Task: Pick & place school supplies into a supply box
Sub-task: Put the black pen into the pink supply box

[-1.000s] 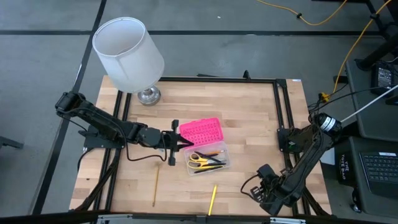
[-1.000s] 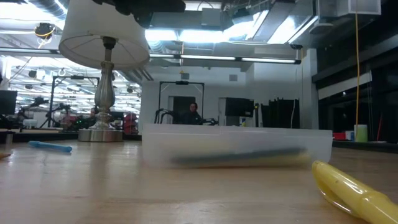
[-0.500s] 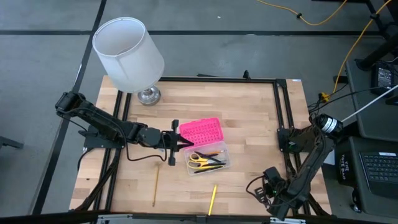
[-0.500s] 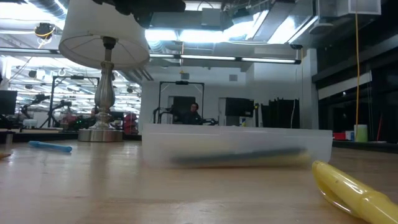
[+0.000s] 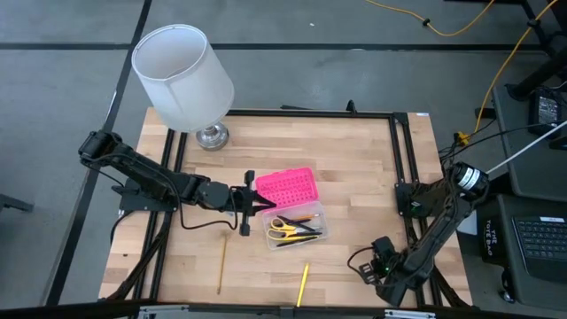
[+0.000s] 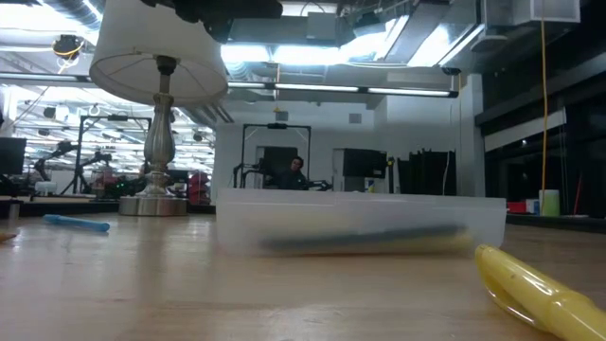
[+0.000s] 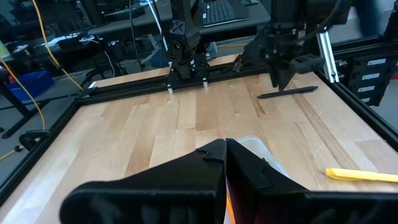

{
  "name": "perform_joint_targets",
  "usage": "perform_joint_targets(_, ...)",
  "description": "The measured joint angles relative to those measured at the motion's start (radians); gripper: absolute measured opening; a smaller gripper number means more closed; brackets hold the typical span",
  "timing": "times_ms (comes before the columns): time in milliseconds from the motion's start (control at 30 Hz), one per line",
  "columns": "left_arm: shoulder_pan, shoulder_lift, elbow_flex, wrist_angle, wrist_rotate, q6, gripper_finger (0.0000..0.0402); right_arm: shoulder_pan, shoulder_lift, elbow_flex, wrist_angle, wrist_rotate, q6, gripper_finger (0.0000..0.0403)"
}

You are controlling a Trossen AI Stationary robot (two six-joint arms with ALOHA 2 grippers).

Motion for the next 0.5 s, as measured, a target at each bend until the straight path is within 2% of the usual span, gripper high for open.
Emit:
perform_joint_targets(200,0.0,0.0,0.0,0.0,0.0,0.0,0.0006,-0.008,-0.004,-0.085,0.139,0.004,0.0,0.0107)
perform_joint_targets(367,0.0,0.0,0.0,0.0,0.0,0.0,0.0003,-0.025,-0.006,-0.103,0.13,-0.008,0.001,0.0105)
perform_joint_targets(500,0.0,0.0,0.0,0.0,0.0,0.0,0.0002,-0.036,-0.005,-0.103,0.119,-0.059,-0.002,0.0096)
